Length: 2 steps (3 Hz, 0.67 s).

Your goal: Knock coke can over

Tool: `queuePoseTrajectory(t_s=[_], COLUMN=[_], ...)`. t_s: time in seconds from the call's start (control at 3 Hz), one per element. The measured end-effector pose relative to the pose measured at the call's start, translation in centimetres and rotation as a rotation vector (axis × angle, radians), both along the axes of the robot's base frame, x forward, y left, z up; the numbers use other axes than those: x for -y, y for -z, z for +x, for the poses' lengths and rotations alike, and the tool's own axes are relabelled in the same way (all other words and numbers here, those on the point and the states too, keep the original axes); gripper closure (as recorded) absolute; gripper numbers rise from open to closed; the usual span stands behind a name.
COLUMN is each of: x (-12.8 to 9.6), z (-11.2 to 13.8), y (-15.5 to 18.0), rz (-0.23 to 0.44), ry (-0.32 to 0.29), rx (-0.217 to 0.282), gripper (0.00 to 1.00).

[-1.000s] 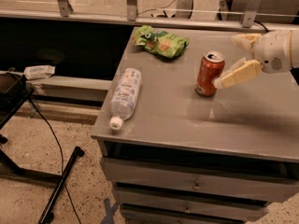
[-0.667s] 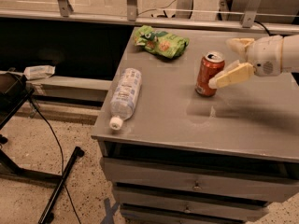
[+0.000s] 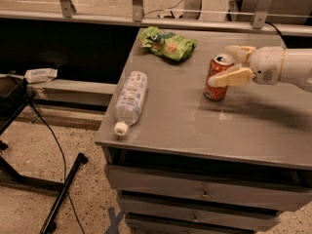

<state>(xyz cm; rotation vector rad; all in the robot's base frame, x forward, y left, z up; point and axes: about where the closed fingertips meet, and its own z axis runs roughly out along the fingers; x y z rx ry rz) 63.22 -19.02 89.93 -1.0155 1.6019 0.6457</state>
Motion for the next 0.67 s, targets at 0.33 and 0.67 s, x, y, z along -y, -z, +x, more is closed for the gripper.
queuePoseTrajectory(t_s=[0.33, 0.67], x=[-0.24, -0.38], z=[0.51, 0.52], y=[0.21, -0.22], rz=[0.056, 0.093], ry=[-0.013, -0.045], rx=[0.011, 0.034], gripper=[0.37, 0.61])
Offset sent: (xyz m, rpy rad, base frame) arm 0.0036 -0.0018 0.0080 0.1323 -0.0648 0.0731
